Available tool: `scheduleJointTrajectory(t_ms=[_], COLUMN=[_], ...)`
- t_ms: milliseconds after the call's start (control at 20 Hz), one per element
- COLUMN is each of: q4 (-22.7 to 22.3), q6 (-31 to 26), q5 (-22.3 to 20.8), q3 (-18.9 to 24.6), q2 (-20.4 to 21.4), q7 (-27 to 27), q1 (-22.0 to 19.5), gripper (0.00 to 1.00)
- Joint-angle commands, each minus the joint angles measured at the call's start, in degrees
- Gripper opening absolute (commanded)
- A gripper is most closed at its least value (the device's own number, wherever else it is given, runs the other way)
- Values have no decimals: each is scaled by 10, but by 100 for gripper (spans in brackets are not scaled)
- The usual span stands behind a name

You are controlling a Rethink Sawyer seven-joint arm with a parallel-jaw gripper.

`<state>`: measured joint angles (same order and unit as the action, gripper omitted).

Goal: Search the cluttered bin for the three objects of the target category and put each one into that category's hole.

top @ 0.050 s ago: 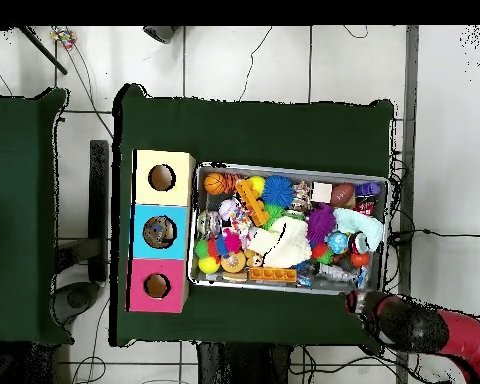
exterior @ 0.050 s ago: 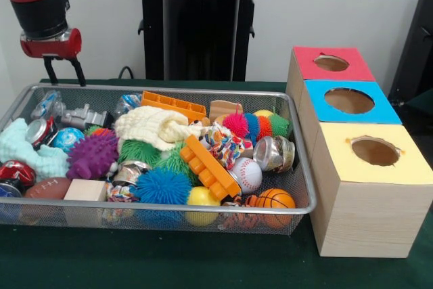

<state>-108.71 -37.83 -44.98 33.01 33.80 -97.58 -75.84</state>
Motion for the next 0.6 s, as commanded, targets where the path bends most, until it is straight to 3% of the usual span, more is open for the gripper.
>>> scheduleJointTrajectory(t_ms=[50,400,600], q4=[86,88,89], q6=[-8,-20,-10], q5=[-17,-11,-16], q3=[46,51,42], q2=[-36,-25,-20], q7=[136,115,77], q1=[8,31,58], gripper=[100,100,100])
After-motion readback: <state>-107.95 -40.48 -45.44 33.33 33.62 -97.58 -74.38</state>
